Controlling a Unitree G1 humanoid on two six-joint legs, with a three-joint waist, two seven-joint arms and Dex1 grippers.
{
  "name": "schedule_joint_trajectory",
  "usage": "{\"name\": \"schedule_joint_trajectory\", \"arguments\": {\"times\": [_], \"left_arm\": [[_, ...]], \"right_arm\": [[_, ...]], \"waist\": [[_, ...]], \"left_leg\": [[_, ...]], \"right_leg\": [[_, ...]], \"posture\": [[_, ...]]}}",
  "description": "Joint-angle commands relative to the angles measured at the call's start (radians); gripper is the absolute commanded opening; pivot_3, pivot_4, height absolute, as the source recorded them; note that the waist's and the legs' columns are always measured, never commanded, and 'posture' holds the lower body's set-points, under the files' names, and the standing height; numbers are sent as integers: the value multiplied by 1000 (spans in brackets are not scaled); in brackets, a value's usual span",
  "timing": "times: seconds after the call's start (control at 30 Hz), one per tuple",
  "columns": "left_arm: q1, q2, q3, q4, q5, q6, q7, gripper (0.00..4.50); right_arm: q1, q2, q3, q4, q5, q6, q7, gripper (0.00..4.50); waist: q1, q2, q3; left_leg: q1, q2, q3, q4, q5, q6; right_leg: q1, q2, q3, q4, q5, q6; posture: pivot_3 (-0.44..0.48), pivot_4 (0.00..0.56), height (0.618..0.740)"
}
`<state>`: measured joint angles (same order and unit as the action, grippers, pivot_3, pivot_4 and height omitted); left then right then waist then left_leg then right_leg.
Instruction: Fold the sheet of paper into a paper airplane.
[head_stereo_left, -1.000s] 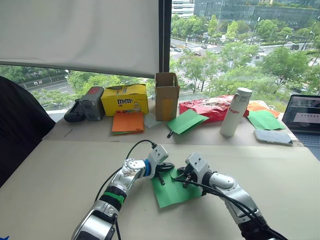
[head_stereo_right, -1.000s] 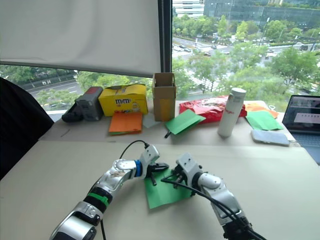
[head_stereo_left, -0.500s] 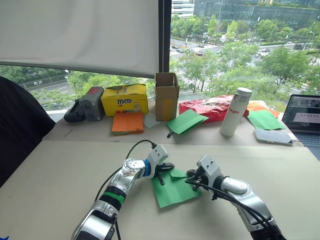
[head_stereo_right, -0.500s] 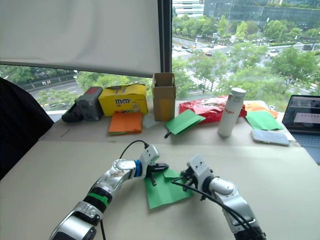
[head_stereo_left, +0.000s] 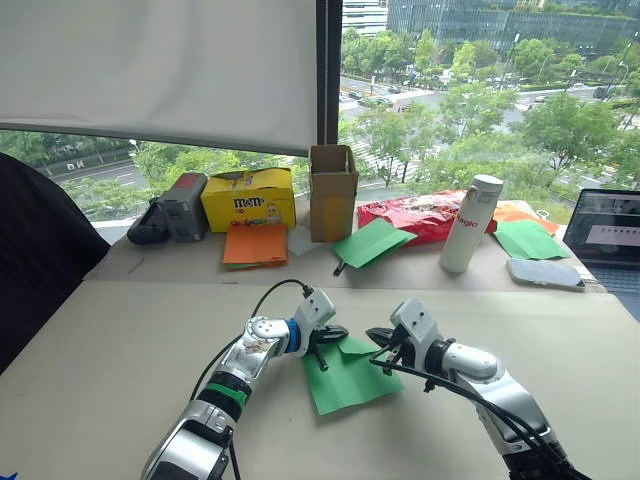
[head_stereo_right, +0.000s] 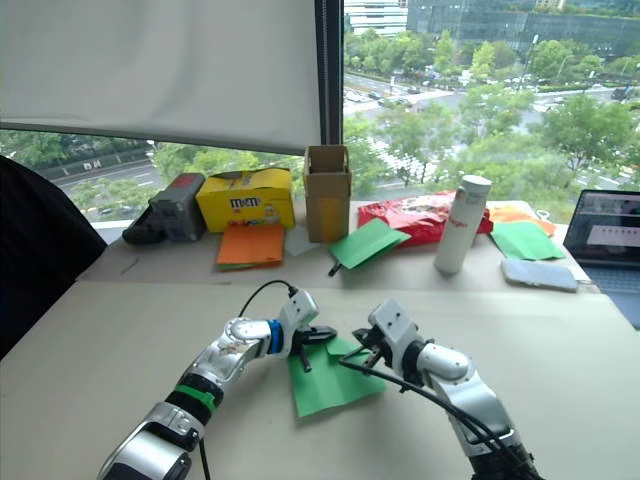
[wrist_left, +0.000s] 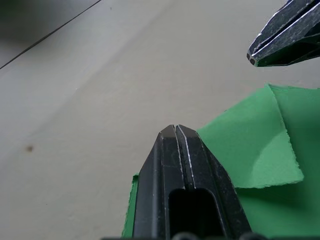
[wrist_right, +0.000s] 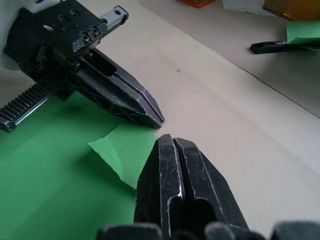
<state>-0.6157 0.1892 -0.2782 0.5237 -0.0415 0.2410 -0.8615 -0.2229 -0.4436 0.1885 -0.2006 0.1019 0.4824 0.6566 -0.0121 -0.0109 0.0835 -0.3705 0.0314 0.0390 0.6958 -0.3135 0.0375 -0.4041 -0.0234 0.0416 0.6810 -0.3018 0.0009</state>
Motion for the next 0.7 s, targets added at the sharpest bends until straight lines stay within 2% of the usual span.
{"name": "schedule_joint_trajectory", "arguments": {"times": [0.03, 0.23, 0.43, 0.5, 0.6, 0.7], "left_arm": [[11, 8, 13, -29, -12, 43, -8, 0], [40, 36, 108, -196, -104, 183, 10, 0], [87, 142, 306, -457, -320, 568, 40, 0], [97, 138, 428, -517, -418, 695, 108, 0], [129, 144, 571, -596, -526, 856, 187, 841], [173, 137, 637, -650, -580, 969, 266, 1821]], "right_arm": [[-27, 5, 34, 27, -12, -33, 18, 17], [-33, 4, 79, 75, -27, -37, 40, 17], [-42, 1, 91, 103, -36, -42, 60, 17], [-45, 6, 93, 108, -38, -43, 65, 17], [-49, 15, 100, 115, -38, -45, 74, 0], [-50, 21, 105, 119, -39, -48, 77, 0]], "waist": [[0, 0, 0], [-4, 0, 1], [-9, 0, 2], [-5, 0, 2], [-4, 1, 1], [-4, 1, 1]], "left_leg": [[0, 0, 0, 0, 0, 0], [-1, 1, 0, 0, 0, 0], [0, 2, -1, 0, 0, 0], [2, 2, -1, -1, 0, 0], [3, 2, -2, 0, 1, -1], [3, 2, -2, 0, 1, -1]], "right_leg": [[0, 0, 0, 0, 0, 0], [-1, 0, 0, 0, 1, -3], [-1, 0, 0, 1, 1, -2], [0, 0, 0, 1, 1, -2], [-1, -1, -1, 1, 2, -3], [0, -3, -1, 1, 2, -3]], "posture": [[0, 150, 656], [0, 150, 656], [0, 150, 656], [0, 150, 656], [0, 150, 656], [0, 150, 656]]}}
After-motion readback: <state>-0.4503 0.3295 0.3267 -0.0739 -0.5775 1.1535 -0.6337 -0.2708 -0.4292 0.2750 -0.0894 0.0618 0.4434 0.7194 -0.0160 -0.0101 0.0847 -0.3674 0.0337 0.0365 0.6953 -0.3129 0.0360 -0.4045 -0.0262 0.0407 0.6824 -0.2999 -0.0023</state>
